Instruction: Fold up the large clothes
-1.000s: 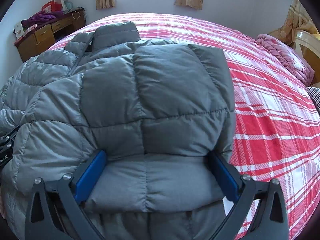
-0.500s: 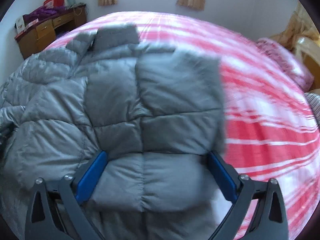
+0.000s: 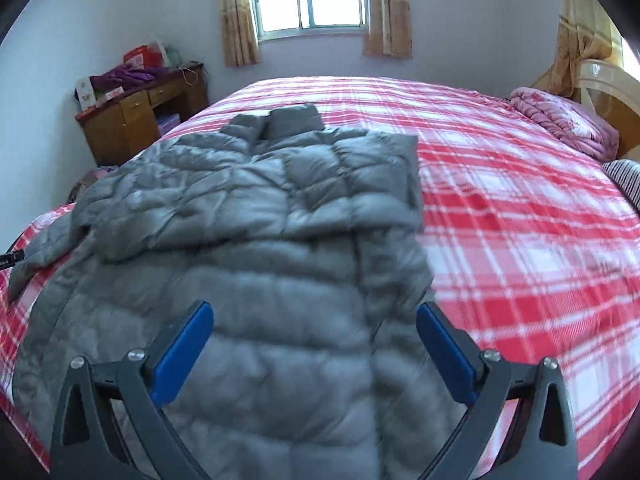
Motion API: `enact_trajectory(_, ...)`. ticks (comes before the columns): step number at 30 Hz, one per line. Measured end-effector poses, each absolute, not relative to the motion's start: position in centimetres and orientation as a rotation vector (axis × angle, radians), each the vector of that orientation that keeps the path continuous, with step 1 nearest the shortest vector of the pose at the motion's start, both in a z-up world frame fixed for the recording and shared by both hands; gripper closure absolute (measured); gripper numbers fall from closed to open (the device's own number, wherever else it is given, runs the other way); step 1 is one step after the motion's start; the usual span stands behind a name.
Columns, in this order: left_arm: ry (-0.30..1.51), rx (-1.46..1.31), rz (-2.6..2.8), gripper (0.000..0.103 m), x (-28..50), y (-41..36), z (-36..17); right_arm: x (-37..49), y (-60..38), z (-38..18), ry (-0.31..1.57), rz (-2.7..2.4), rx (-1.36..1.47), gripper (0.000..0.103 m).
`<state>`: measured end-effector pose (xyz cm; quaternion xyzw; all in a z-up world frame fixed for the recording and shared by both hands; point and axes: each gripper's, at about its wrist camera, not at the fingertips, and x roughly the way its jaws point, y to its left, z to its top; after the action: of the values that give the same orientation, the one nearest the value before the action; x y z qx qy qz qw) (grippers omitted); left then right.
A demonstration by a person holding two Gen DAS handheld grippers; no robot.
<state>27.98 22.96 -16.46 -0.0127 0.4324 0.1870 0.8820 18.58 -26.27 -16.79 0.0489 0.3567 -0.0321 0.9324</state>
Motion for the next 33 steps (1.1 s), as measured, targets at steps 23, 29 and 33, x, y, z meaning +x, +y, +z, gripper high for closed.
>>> enact_trajectory(23, 0.656, -0.026, 0.307, 0.084, 28.0, 20.2, -9.6, 16.0, -24.8, -17.1, 0.686, -0.102, 0.131, 0.000)
enact_trajectory(29, 0.530, 0.091, 0.158, 0.085, 27.2, 12.2, -3.8, 15.4, -26.1, -16.8, 0.662, -0.110, 0.157, 0.000)
enact_trajectory(33, 0.497, 0.120, 0.060, 0.086, 27.3, 7.2, -2.2, 14.9, -27.5, -16.7, 0.655, -0.129, 0.183, 0.000)
